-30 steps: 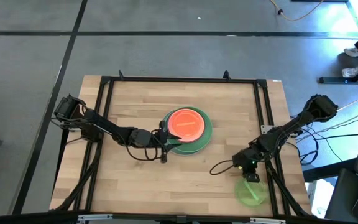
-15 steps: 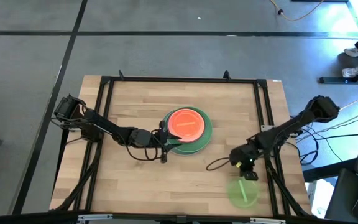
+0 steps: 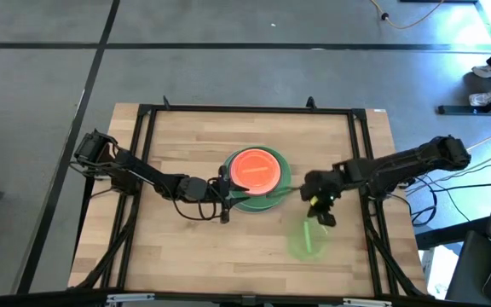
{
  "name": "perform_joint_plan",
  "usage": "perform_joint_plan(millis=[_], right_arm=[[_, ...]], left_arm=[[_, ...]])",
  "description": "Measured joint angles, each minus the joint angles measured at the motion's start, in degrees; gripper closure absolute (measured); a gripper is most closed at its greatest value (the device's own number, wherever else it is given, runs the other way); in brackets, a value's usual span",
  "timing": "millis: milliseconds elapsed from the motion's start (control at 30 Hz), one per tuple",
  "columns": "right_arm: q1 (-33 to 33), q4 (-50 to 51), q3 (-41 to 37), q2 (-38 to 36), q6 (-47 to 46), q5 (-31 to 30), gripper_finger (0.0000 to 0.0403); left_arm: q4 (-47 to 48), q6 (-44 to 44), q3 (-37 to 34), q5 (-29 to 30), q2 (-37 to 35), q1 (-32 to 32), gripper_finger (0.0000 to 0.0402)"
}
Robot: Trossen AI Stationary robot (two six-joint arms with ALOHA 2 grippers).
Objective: Stack plastic plates
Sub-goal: Stack the light green plate on top of the orange plate
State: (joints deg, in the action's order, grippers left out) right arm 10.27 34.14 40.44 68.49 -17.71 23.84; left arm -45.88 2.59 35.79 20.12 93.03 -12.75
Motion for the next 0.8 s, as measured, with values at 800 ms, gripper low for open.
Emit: perform_joint_plan(millis=[800], right_arm=[[-30.70,-18.21,9.04,4.02,9.21,-12.72,0.0402]], left_arm=[[0.17,0.00,0.00,-0.04,0.00,0.00,0.0287]])
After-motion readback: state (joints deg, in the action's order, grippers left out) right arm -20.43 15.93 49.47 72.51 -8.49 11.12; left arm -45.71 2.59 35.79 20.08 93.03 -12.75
